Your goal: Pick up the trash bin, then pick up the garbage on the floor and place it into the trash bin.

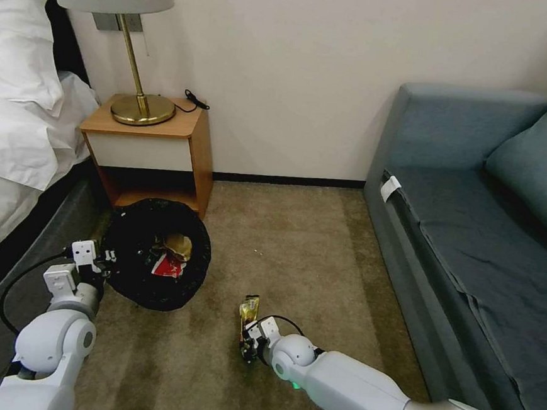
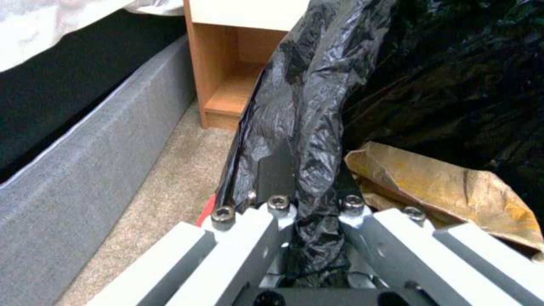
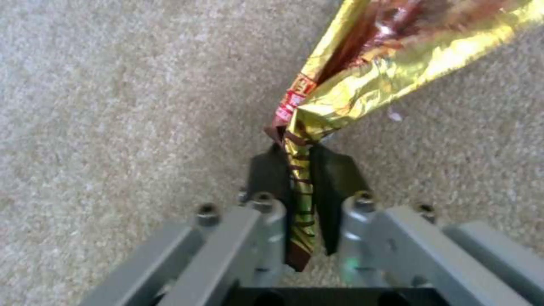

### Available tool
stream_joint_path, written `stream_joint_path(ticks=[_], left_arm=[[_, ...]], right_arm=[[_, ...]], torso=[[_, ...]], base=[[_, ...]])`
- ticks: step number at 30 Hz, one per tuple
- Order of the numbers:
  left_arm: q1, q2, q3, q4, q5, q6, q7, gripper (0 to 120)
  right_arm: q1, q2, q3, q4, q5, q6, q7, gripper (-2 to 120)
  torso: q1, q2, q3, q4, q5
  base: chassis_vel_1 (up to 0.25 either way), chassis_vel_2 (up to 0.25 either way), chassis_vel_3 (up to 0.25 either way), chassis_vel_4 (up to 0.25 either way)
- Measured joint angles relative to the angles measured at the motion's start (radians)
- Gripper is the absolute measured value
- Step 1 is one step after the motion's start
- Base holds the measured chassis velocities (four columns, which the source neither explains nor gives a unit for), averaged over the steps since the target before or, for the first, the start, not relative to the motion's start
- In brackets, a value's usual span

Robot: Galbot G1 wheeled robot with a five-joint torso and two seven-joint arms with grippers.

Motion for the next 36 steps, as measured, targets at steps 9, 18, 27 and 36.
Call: stream_joint_path(ticks=[9, 18, 27, 36], left_arm=[[-0.001, 0.001, -0.001, 0.006, 0.001, 0.000, -0.001, 1], [-0.007, 0.010, 0.001, 0.016, 0.000, 0.000, -0.001, 1], [-0.013, 0.023, 0.007, 0.022, -0.003, 0.000, -0.001, 1], [-0.015, 0.032, 0.010, 0.023, -0.007, 0.000, -0.001, 1]], right_arm=[[0.002, -0.013, 0.002, 0.026, -0.003, 0.003, 0.000, 0], [0.035, -0.061, 0.059, 0.097, 0.001, 0.003, 0.006, 0], [0.130, -0.089, 0.188, 0.201, 0.014, -0.010, 0.006, 0], [0.260, -0.088, 0.230, 0.305, 0.035, -0.028, 0.010, 0]], torso=[[0.000, 0.000, 0.000, -0.0001, -0.0002], [0.000, 0.000, 0.000, -0.0002, -0.0002], [0.000, 0.000, 0.000, -0.0002, -0.0002], [0.000, 0.000, 0.000, -0.0002, -0.0003]], base=[[0.000, 0.000, 0.000, 0.000], [0.000, 0.000, 0.000, 0.000], [0.000, 0.000, 0.000, 0.000], [0.000, 0.000, 0.000, 0.000]])
